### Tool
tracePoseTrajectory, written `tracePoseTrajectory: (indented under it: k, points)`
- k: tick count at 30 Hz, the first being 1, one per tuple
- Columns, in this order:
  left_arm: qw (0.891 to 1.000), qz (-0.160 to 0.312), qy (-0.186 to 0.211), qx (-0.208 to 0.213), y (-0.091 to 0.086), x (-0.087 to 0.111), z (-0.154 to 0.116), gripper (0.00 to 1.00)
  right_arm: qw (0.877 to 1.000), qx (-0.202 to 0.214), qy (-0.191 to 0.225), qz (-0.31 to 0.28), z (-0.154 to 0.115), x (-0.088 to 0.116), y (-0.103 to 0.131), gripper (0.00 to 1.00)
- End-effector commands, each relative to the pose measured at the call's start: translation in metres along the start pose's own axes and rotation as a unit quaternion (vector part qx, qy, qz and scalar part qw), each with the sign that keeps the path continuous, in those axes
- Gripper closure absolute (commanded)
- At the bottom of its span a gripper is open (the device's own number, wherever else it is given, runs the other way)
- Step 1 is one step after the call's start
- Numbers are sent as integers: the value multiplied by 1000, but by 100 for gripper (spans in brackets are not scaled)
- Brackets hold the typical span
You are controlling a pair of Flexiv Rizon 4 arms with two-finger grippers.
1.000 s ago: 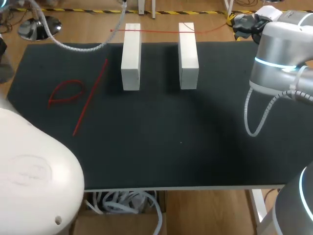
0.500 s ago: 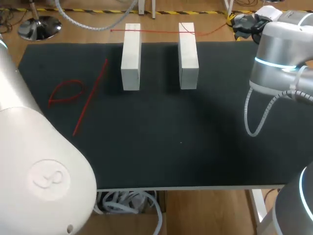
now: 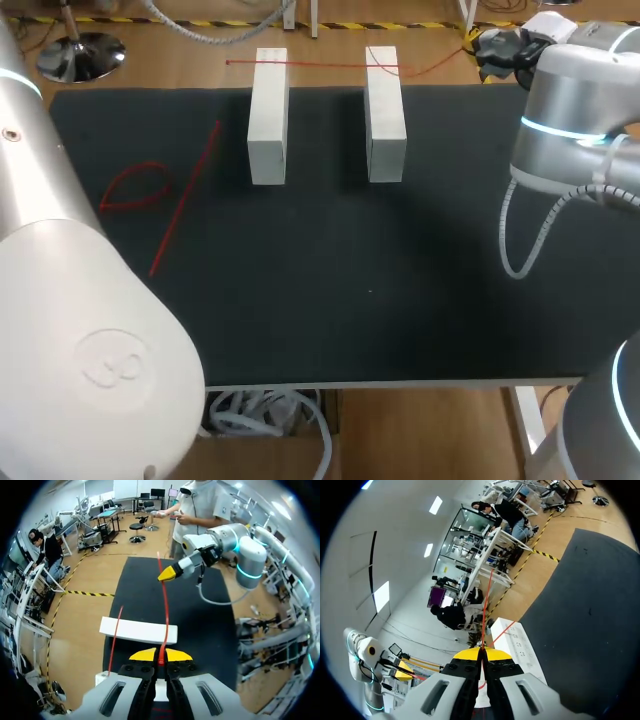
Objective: Grab the tape and strap the tape.
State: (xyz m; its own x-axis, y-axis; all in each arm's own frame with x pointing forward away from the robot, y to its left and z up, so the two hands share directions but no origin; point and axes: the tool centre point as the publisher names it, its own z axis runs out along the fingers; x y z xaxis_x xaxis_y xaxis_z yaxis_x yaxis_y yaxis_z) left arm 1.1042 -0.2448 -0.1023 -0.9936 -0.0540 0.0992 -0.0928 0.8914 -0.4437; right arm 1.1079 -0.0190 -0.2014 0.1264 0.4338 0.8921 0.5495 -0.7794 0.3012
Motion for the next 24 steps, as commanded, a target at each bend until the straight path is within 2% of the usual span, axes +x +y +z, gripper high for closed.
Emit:
tracePoseTrajectory:
  k: [1,12,24]
  points:
    - [999,-3,3,-54,-10,-5,0,100,1000,0,2,0,-1,-1,0,100]
    - [997,4,-28,-69,-19,-4,1,100,1000,0,2,0,-1,-1,0,100]
    - [997,4,-28,-69,-19,-4,1,100,1000,0,2,0,-1,-1,0,100]
